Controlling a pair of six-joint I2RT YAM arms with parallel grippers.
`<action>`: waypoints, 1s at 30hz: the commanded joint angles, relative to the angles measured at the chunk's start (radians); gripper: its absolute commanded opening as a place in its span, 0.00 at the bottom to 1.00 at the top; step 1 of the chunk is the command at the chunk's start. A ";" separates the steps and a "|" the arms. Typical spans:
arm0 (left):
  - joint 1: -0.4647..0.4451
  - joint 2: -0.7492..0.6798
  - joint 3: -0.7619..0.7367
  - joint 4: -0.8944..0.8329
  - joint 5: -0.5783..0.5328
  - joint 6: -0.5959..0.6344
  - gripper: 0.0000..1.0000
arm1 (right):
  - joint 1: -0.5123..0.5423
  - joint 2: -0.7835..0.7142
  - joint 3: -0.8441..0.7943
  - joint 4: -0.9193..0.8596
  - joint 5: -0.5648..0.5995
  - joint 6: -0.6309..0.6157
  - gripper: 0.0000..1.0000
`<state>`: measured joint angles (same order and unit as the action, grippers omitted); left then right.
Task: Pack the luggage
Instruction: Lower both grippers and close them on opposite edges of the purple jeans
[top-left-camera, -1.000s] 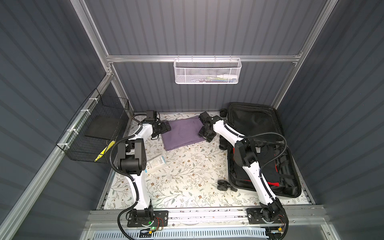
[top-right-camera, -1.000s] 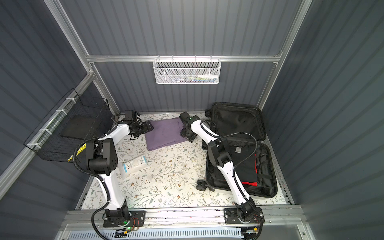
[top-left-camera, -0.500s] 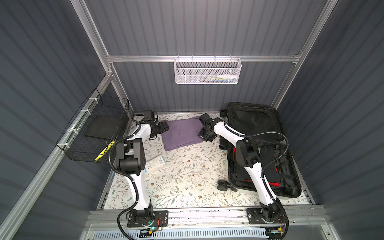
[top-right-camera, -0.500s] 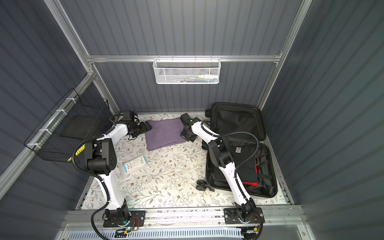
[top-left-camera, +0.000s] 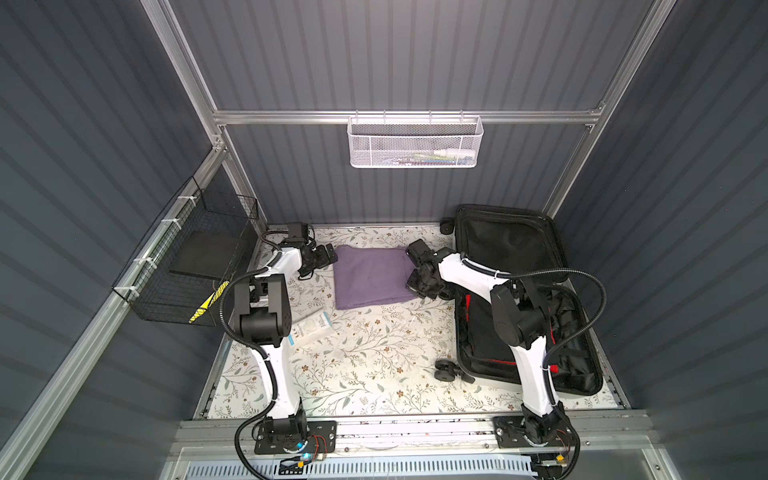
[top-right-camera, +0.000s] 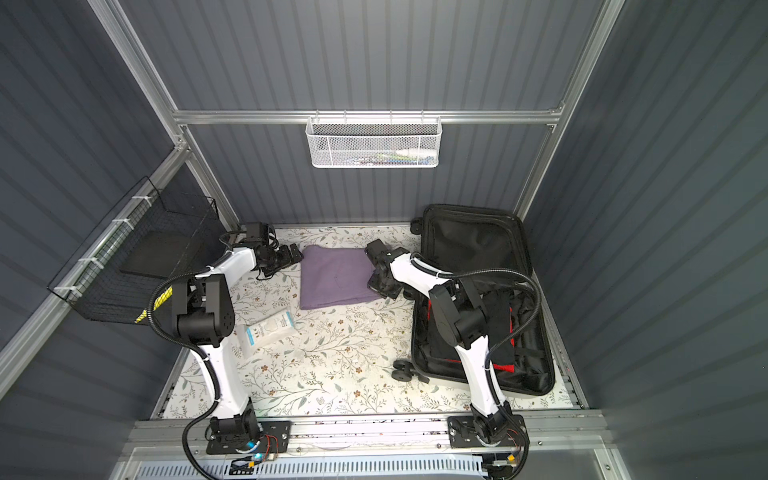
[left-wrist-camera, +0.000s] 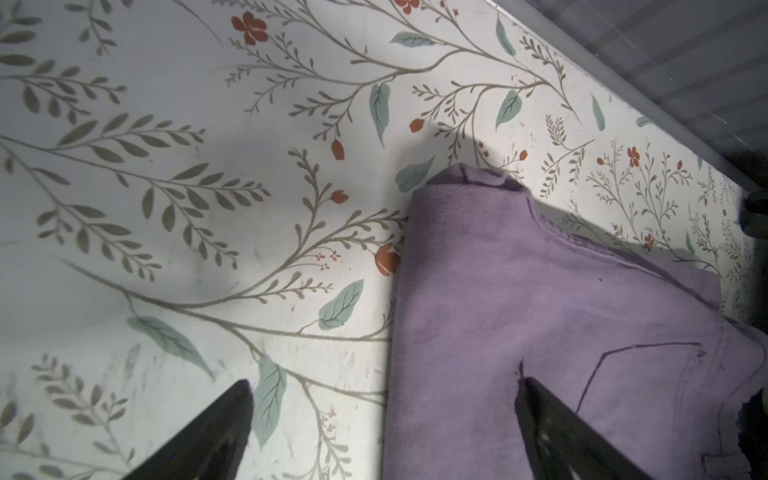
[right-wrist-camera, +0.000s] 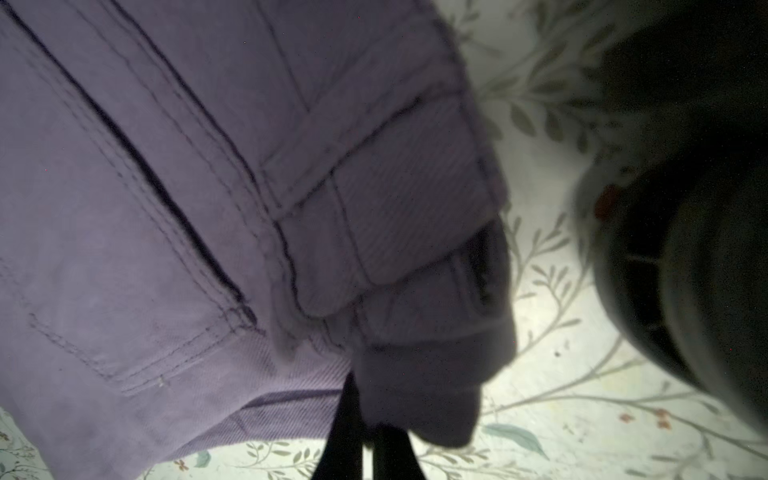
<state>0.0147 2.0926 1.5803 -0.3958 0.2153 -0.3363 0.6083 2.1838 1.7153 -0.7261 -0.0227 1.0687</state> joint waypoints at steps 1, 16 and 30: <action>0.005 0.050 0.046 0.011 0.060 0.012 0.99 | 0.008 -0.017 -0.033 -0.008 0.008 -0.020 0.14; -0.014 0.196 0.213 0.029 0.197 0.018 0.91 | -0.023 -0.065 -0.029 -0.033 0.053 -0.050 0.80; -0.051 0.270 0.252 0.030 0.189 0.013 0.92 | -0.043 -0.013 -0.016 -0.038 0.023 -0.029 0.91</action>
<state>-0.0273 2.3260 1.8141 -0.3428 0.3912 -0.3298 0.5636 2.1391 1.6836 -0.7334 0.0021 1.0260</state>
